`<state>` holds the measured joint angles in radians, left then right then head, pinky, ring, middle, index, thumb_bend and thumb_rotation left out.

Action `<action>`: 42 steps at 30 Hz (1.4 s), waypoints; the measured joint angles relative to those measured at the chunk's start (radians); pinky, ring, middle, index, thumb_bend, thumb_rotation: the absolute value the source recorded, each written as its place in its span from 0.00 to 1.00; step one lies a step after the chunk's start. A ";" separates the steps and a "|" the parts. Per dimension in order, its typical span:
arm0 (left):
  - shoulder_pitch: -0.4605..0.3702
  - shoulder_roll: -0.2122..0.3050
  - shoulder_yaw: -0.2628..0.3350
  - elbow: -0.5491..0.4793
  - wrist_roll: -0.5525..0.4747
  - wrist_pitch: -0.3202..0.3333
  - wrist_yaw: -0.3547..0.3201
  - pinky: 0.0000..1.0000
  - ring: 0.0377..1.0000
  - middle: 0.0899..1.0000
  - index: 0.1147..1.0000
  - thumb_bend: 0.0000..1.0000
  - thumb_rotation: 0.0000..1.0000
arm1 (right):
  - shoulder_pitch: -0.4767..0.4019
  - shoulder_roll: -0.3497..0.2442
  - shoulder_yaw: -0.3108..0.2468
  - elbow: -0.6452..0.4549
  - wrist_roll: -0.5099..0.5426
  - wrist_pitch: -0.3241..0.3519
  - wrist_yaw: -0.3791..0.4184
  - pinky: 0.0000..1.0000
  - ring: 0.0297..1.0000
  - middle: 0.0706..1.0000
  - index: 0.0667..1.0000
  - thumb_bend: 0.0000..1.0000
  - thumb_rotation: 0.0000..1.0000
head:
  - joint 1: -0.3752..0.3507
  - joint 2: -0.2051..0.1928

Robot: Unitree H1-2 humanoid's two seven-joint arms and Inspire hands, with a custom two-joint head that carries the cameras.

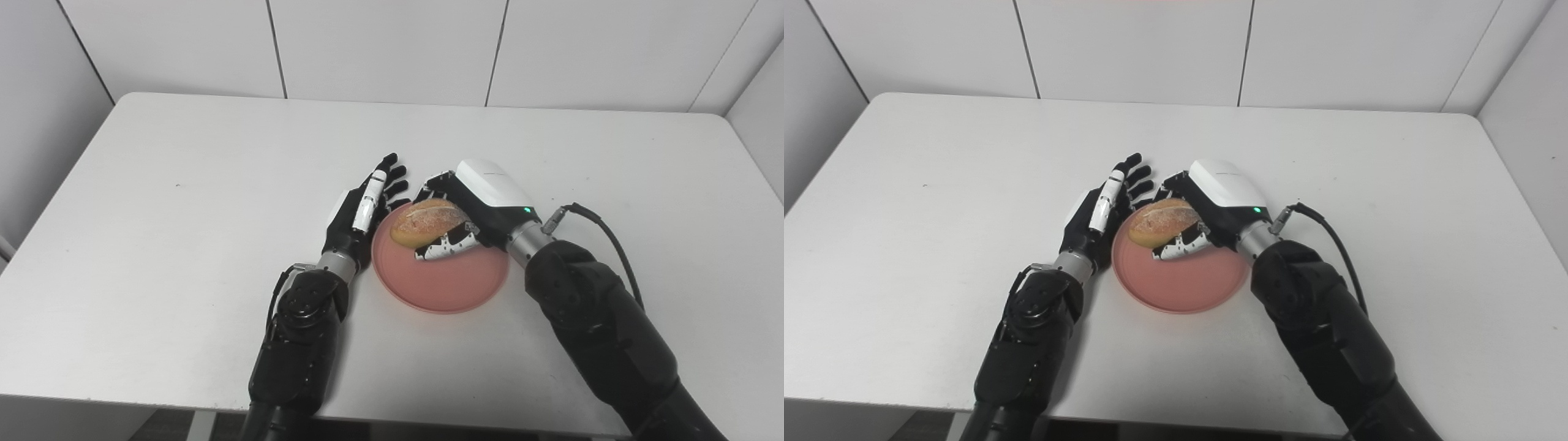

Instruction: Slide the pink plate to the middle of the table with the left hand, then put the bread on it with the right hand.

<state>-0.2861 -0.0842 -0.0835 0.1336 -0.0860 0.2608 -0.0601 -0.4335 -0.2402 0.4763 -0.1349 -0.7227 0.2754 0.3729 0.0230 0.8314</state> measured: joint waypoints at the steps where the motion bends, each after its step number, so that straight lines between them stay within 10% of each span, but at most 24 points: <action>1: 0.001 0.000 0.000 -0.001 0.000 0.001 0.000 0.91 0.91 0.92 0.91 0.32 1.00 | 0.004 -0.001 0.002 0.003 -0.003 0.000 0.000 0.38 0.44 0.49 0.45 0.50 0.14 | -0.002 0.002; 14: 0.006 0.000 0.001 -0.014 0.000 0.014 0.000 0.92 0.91 0.92 0.91 0.33 1.00 | 0.029 -0.009 0.009 0.023 -0.006 -0.001 0.007 0.31 0.35 0.39 0.45 0.50 0.14 | -0.003 0.008; 29: 0.006 0.001 0.002 -0.017 -0.001 0.021 -0.001 0.92 0.91 0.92 0.91 0.33 1.00 | 0.030 -0.019 0.037 0.016 -0.061 -0.001 0.052 0.42 0.50 0.56 0.46 0.51 0.16 | -0.006 0.011; 33: 0.006 0.001 0.001 -0.017 -0.001 0.021 0.000 0.91 0.90 0.91 0.90 0.33 1.00 | 0.030 -0.025 0.041 -0.003 -0.088 0.000 0.090 0.50 0.63 0.70 0.71 0.66 0.38 | -0.008 0.012; 42: 0.007 0.003 0.001 -0.018 -0.001 0.021 -0.001 0.91 0.90 0.91 0.90 0.34 1.00 | 0.029 -0.032 0.039 -0.032 -0.119 0.000 0.147 0.57 0.74 0.81 0.80 0.76 0.46 | -0.012 0.015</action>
<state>-0.2796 -0.0816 -0.0829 0.1161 -0.0869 0.2814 -0.0609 -0.4044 -0.2719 0.5152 -0.1668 -0.8413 0.2755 0.5195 0.0107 0.8468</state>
